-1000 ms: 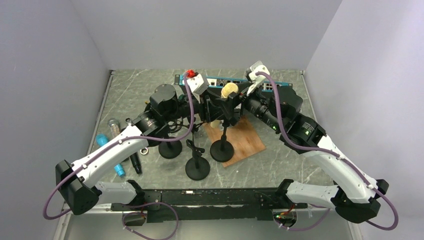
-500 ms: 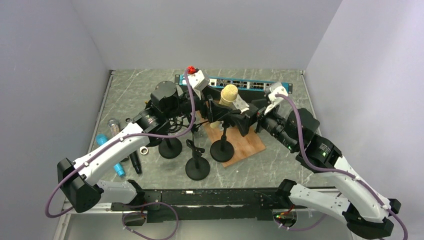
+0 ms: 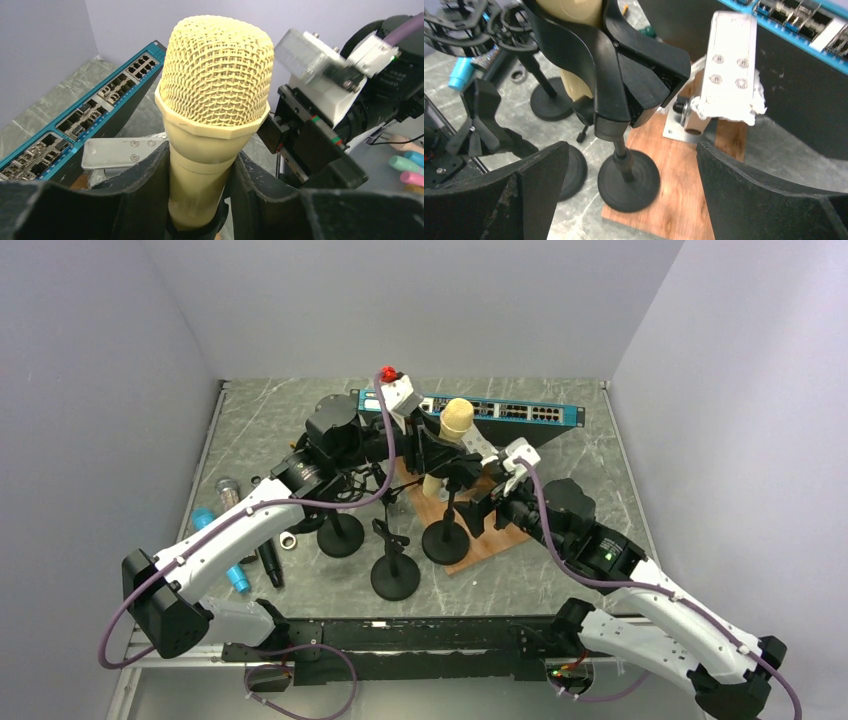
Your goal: Remove the microphone from the stand
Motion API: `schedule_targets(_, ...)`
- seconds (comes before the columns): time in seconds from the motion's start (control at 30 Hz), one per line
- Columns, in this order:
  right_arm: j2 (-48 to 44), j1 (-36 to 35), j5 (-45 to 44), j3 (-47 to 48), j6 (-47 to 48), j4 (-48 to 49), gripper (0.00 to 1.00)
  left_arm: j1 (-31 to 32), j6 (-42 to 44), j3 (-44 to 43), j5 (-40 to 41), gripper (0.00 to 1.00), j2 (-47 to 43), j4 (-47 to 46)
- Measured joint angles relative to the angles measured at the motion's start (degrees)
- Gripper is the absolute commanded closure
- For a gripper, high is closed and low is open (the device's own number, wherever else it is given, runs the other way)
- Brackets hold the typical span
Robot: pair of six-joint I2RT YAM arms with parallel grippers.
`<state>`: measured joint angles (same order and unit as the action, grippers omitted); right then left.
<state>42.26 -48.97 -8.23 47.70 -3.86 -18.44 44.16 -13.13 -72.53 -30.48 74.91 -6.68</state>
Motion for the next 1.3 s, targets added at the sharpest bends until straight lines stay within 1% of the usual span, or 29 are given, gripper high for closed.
schedule_targets(0.07,-0.5,1.3,2.1,-0.2,0.7,1.6,0.01,-0.9,0.9,0.0,-1.4,0.70,0.0,0.0)
schedule_targets(0.13,-0.6,3.7,5.2,-0.2,0.9,3.4,0.03,-2.2,0.3,0.0,-3.2,0.80,0.0,-0.3)
schedule_targets(0.23,-0.1,8.4,11.4,-0.1,0.9,5.3,0.04,-4.3,-0.3,0.1,-6.0,0.99,0.0,-0.7)
schedule_targets(0.4,1.6,14.4,22.0,0.0,0.5,7.2,0.09,-5.2,-0.4,1.2,-10.2,1.00,-0.1,-2.6)
schedule_targets(0.6,4.9,16.0,31.7,2.1,-0.5,9.3,0.17,-5.2,-0.3,2.0,-13.9,1.00,-0.2,-4.5)
schedule_targets(0.7,5.5,16.2,33.5,2.5,-0.5,9.7,0.21,-5.2,-0.1,2.1,-15.0,1.00,-0.2,-4.6)
schedule_targets(0.83,6.3,16.5,35.2,3.1,-0.7,10.0,0.30,-5.2,0.0,2.1,-16.0,1.00,-0.2,-4.6)
schedule_targets(1.0,7.5,16.6,37.0,3.4,-1.1,10.4,0.43,-5.3,0.0,2.1,-16.3,1.00,-0.2,-4.7)
schedule_targets(1.07,7.5,16.6,37.6,3.4,-1.1,10.7,0.51,-5.4,-0.1,2.1,-16.2,1.00,-0.2,-4.7)
schedule_targets(1.2,7.6,16.6,37.9,3.4,-0.7,10.8,0.78,-5.5,-0.6,2.0,-16.3,1.00,-0.2,-4.7)
schedule_targets(1.3,7.6,16.7,38.2,3.4,-0.5,10.8,0.92,-5.5,-0.9,2.0,-16.3,1.00,-0.2,-4.7)
